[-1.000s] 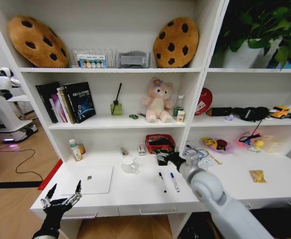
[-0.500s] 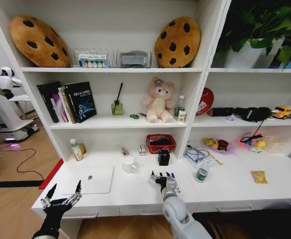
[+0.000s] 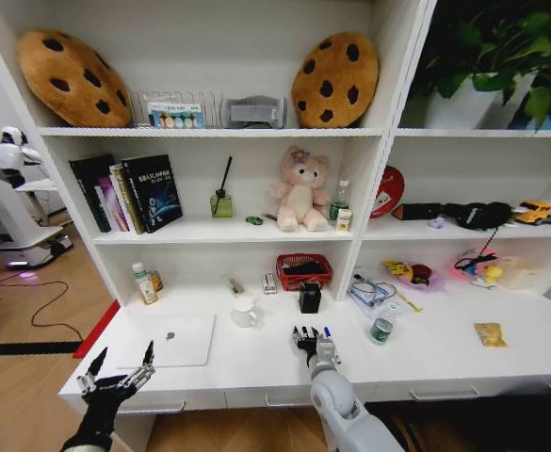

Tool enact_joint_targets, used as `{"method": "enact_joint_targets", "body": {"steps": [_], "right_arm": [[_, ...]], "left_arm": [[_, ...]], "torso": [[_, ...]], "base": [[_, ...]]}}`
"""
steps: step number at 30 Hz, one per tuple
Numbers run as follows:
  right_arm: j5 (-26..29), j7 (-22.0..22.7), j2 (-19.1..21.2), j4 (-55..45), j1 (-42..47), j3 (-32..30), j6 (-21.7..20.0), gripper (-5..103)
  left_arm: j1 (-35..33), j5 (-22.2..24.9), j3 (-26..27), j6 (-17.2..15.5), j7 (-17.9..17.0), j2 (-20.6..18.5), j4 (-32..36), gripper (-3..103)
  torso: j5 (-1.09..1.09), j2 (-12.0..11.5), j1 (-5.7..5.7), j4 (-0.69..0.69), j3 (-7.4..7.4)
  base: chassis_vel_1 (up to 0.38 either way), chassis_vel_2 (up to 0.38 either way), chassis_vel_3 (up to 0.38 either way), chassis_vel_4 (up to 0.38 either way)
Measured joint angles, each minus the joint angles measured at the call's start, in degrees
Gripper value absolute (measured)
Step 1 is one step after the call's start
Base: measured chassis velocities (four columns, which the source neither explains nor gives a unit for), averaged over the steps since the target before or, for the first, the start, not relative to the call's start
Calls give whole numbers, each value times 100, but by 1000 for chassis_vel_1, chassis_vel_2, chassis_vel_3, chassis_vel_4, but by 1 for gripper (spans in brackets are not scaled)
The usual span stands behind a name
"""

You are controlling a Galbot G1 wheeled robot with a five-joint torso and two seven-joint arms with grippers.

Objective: Organize the objects on the table.

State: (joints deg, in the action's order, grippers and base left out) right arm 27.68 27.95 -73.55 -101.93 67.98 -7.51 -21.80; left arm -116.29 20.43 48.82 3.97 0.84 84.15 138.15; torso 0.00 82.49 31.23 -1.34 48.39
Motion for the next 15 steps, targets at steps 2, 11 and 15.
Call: {"method": "enact_joint_targets", "body": {"steps": [2,11,15], "right_arm": [[22,-17,21,0,-2,-1,-34,63],[137,-31,1,34,14,23,-131,44],[138,-32,-2,74,-5,25,-155,37]], "left_arm": [[0,0,0,0,0,0,0,100],[0,0,0,0,0,0,0,100],[0,0,0,0,0,0,0,100]], "torso": [[0,0,0,0,0],[0,0,0,0,0],[-1,0,0,0,-1]], "base": [[0,0,0,0],[0,0,0,0],[0,0,0,0]]}}
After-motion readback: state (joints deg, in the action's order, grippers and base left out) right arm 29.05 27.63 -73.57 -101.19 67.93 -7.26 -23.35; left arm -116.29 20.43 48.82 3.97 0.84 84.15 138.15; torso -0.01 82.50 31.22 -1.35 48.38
